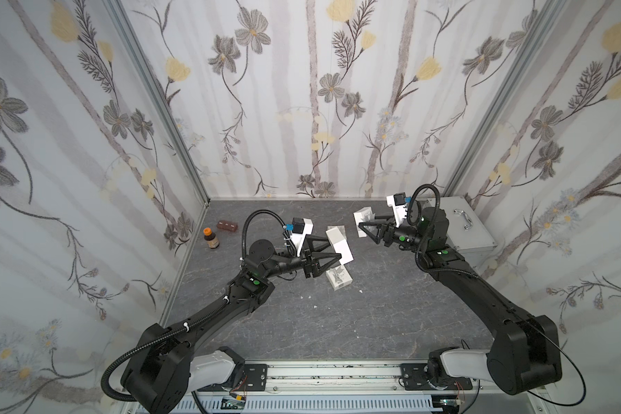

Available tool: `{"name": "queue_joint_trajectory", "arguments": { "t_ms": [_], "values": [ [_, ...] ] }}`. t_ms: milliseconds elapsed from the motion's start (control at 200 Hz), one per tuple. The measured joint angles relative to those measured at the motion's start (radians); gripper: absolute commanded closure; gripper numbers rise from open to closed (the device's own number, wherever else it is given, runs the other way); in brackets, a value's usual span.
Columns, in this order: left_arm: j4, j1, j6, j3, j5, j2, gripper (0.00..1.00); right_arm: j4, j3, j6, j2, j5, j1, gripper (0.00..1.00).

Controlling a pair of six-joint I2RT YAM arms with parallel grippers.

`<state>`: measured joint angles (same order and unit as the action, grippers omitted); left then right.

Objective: Take the necklace out of the lift-off lid jewelry box
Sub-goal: Place the lid at the center of the board.

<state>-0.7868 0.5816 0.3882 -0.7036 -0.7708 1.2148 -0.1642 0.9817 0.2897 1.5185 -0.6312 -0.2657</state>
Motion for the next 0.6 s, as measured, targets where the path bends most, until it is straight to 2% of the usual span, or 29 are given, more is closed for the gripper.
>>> {"name": "queue_joint_trajectory", "arguments": {
  "t_ms": [125,210,380,600],
  "values": [
    [0.006,0.000,-0.012,0.001,0.000,0.000,0.44,0.203,0.039,-0.060,0.153,0.277,0.003,0.30],
    [0.006,0.000,-0.016,0.001,0.000,0.000,0.43,0.311,0.033,-0.073,0.240,0.396,0.009,0.29],
    [0.007,0.000,-0.018,0.002,0.000,0.000,0.42,0.388,0.032,-0.074,0.360,0.500,0.008,0.27],
    [0.007,0.000,-0.018,0.002,0.000,0.002,0.41,0.425,0.052,-0.075,0.405,0.562,0.016,0.15]
  ]
}}
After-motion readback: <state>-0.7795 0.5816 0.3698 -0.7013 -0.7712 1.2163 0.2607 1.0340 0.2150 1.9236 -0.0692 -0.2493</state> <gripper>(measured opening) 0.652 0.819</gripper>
